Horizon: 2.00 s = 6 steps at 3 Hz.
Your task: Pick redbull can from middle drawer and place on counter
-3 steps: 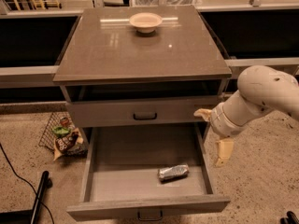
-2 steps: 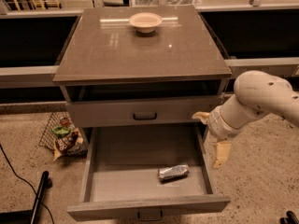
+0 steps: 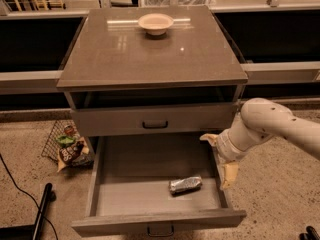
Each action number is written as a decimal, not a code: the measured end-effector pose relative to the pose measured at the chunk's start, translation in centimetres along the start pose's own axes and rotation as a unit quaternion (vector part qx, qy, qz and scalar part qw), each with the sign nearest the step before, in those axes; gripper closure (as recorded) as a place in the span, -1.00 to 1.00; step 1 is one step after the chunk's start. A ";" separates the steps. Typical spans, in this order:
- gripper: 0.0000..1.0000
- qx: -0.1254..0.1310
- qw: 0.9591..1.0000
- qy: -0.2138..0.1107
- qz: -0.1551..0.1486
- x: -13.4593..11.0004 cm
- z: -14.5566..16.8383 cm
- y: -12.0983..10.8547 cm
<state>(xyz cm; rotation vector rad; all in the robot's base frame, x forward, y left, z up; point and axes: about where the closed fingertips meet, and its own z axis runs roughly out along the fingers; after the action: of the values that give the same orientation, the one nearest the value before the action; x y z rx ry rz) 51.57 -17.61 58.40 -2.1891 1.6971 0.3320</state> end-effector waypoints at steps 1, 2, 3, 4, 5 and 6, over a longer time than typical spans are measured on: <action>-1.00 -0.021 1.000 -0.007 0.002 1.9 7.9 -1.2; -1.00 -0.021 1.000 -0.007 0.002 1.9 7.9 -1.2; -1.00 -0.024 1.000 -0.003 -0.001 2.0 9.6 -1.4; -1.00 -0.032 0.999 -0.006 -0.005 2.2 12.9 -1.5; -1.00 -0.042 0.999 -0.014 0.001 2.5 15.9 -1.3; -1.00 -0.048 0.998 -0.027 0.012 2.5 18.6 -1.2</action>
Offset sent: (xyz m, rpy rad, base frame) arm 0.0375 0.0268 -0.1142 0.0044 0.0500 0.0108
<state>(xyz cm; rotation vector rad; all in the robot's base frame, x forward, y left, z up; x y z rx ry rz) 53.87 -11.90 40.67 -2.2077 1.7124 0.4851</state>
